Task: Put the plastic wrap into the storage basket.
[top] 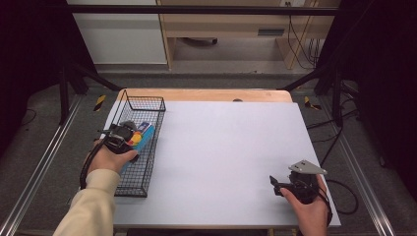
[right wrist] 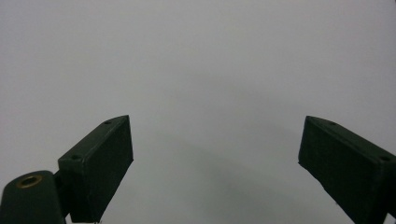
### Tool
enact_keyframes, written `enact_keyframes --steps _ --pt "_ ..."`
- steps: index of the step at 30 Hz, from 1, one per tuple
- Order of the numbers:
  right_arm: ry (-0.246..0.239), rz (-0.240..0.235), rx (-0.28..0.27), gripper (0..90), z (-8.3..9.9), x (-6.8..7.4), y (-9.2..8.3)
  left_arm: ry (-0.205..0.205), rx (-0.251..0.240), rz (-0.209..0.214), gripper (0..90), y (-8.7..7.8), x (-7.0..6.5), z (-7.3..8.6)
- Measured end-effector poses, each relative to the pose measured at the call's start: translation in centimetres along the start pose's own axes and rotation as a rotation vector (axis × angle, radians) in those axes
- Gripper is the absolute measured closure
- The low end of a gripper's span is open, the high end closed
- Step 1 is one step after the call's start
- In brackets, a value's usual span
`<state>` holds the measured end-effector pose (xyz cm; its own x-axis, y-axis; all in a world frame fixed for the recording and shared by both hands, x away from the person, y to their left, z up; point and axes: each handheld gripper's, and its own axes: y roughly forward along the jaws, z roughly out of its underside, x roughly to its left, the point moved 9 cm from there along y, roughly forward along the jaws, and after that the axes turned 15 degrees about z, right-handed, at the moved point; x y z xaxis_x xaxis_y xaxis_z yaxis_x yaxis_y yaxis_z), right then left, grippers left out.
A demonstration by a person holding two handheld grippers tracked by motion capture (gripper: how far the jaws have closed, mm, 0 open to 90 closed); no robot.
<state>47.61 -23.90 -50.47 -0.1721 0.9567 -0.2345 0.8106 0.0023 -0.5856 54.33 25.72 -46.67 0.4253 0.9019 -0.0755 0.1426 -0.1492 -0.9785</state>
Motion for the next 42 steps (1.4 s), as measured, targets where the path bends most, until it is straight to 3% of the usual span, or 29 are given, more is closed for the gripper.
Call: enact_keyframes --steps 42 --pt "0.002 -0.003 0.009 10.2 0.08 0.15 0.03 0.004 0.024 -0.006 32.1 0.46 0.12 0.23"
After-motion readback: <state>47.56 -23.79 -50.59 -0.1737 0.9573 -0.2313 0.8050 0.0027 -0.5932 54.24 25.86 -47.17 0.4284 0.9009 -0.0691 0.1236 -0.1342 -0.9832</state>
